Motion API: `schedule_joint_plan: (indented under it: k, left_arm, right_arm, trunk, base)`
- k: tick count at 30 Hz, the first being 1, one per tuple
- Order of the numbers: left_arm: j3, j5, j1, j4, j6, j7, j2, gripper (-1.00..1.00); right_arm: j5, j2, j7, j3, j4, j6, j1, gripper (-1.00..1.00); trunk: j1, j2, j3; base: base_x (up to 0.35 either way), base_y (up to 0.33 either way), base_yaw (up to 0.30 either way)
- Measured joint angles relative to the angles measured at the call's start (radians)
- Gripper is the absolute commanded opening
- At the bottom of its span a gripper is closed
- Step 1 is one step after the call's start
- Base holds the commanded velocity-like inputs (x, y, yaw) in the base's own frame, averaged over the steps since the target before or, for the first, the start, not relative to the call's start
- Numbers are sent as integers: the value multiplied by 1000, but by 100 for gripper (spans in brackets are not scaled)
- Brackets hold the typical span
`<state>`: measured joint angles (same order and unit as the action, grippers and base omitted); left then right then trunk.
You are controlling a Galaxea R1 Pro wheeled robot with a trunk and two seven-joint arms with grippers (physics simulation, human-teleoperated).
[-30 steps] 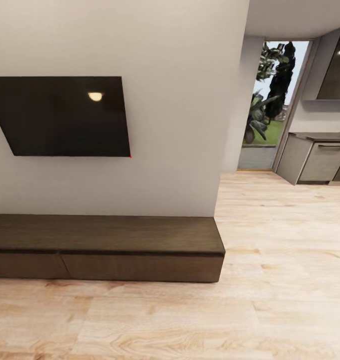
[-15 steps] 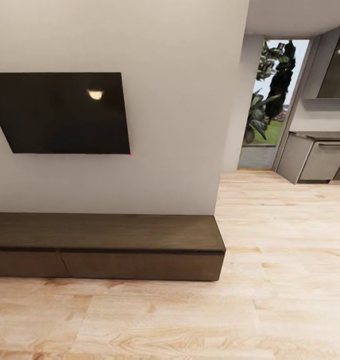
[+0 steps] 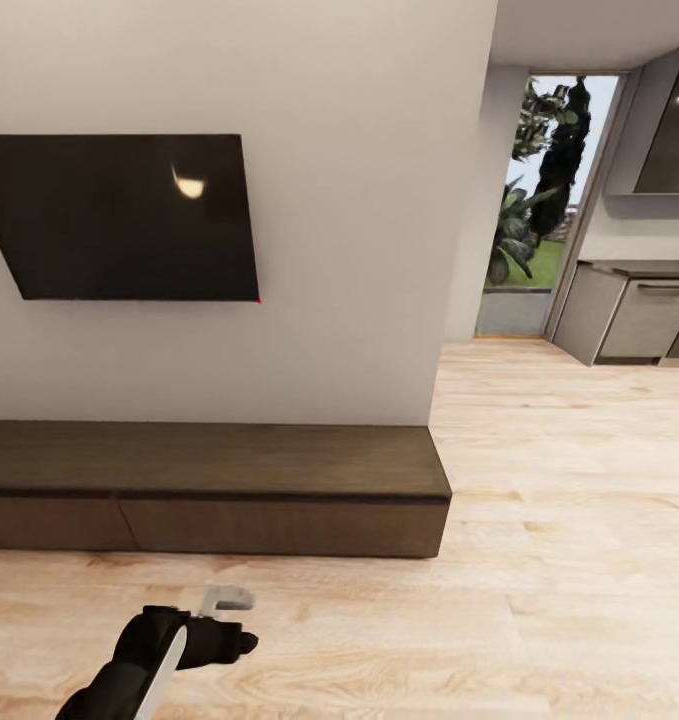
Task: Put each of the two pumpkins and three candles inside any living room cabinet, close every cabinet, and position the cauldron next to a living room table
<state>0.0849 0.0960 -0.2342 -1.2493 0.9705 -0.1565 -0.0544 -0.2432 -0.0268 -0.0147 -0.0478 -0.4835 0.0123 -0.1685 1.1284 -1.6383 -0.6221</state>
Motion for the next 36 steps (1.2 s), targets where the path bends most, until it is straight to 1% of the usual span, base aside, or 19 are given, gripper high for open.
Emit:
schedule_joint_plan:
  k: [2,5,8,9,10,13,14,16,18,19,21,24,25,26,29,30,32,33,36]
  left_arm:
    - [2,1,0,-32,14,-8,2,100]
    - [7,3,0,-54,23,-15,6,100]
    - [30,5,0,-62,27,-18,10,100]
    - [43,7,0,-64,27,-18,11,100]
    - [49,7,0,-64,27,-19,12,100]
    - [67,11,0,-66,28,-19,13,100]
    - [68,13,0,-66,28,-19,13,100]
    - [70,25,0,-66,29,-19,12,100]
    - [72,49,0,-66,30,-18,9,100]
    - [72,56,0,-67,30,-17,8,100]
    - [73,90,0,-67,30,-15,4,100]
    - [74,123,0,-68,31,-13,1,100]
    - [74,127,0,-68,31,-13,1,100]
    - [73,134,0,-68,31,-12,0,100]
    - [70,141,0,-68,31,-12,0,100]
    - [69,143,-1,-68,31,-12,0,100]
    - [67,156,-1,-68,31,-11,0,100]
    - [67,177,-1,-68,31,-9,-1,100]
    - [67,218,-1,-67,32,-6,-2,100]
  right_arm:
    - [0,1,-18,0,-3,-2,0,100]
    - [-12,2,-78,-4,-10,10,0,100]
    - [-86,6,-147,-37,-15,63,-1,100]
    - [-133,12,-178,-59,-30,102,-1,100]
    - [-159,17,-196,-72,-43,123,-2,100]
    - [-326,58,-292,-131,-131,228,-3,100]
    - [-355,63,-304,-137,-142,237,-3,100]
    - [-466,76,-334,-151,-169,254,-4,100]
    - [-570,81,-347,-157,-196,254,-6,100]
    - [-593,82,-348,-157,-204,252,-6,100]
    - [-654,84,-350,-159,-229,242,-8,100]
    - [-688,85,-347,-161,-250,235,-22,100]
    - [-691,85,-346,-161,-253,235,-28,100]
    - [-699,84,-346,-162,-259,233,-48,100]
    - [-696,83,-342,-161,-263,220,-87,100]
    - [-695,83,-341,-161,-264,201,-102,100]
    - [-690,79,-339,-159,-261,124,-124,100]
    - [-696,77,-339,-158,-259,60,-138,100]
    - [-702,73,-339,-158,-258,5,-158,100]
  trunk:
    - [8,-14,-6]
    - [19,-35,-16]
    - [31,-56,-25]
    - [35,-63,-28]
    - [38,-70,-31]
    - [50,-91,-41]
    - [54,-98,-44]
    - [61,-112,-50]
    - [69,-126,-56]
    - [73,-133,-60]
    - [81,-147,-66]
    - [92,-168,-75]
    - [96,-175,-78]
    - [100,-182,-81]
    - [111,-203,-91]
    - [115,-210,-94]
    - [123,-224,-100]
    - [127,-231,-103]
    - [138,-252,-113]
  base:
    - [0,0,0]
    - [0,0,0]
    - [0,0,0]
    - [0,0,0]
    - [0,0,0]
    - [0,0,0]
    - [0,0,0]
    - [0,0,0]
    - [0,0,0]
    - [0,0,0]
    - [0,0,0]
    - [0,0,0]
    - [0,0,0]
    - [0,0,0]
    - [0,0,0]
    - [0,0,0]
    - [0,0,0]
    - [0,0,0]
    - [0,0,0]
